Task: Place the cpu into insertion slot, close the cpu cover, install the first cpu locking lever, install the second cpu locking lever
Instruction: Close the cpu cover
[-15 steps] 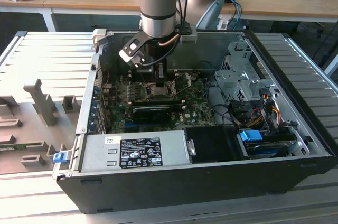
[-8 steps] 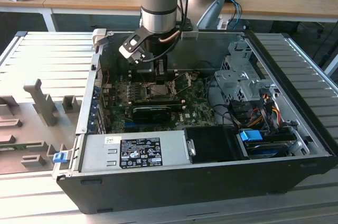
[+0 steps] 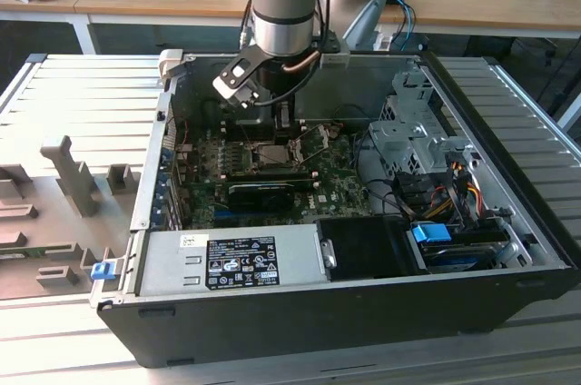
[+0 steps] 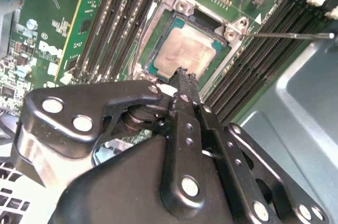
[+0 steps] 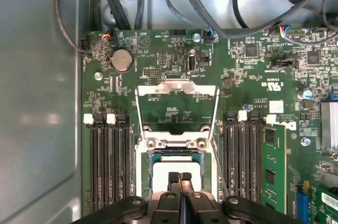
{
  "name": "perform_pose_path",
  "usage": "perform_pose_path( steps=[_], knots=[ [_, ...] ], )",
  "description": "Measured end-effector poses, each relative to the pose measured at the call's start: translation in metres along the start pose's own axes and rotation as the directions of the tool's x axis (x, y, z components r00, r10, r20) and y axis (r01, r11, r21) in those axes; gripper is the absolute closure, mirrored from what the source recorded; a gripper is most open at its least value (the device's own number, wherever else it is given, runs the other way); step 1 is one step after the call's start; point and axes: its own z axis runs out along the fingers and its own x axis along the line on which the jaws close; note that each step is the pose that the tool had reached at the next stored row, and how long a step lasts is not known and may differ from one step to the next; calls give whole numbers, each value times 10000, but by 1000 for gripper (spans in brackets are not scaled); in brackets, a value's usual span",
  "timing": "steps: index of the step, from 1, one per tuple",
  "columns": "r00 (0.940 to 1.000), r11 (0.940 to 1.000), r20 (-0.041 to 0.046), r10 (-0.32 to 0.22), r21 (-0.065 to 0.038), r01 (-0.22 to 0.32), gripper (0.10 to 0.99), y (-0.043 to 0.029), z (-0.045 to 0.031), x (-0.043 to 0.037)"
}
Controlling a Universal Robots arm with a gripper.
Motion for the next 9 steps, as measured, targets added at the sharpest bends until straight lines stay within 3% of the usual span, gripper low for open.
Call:
perform_pose_path(
  steps=[3,6,7,9],
  knots=[
    [10000,10000,0,0,-1,0,980,4,-95,4],
    [10000,10000,0,0,-1,0,980,14,-346,14],
    [10000,10000,1,0,0,0,980,20,-385,15],
    [10000,10000,0,2,1,-2,980,96,-383,12]
  ],
)
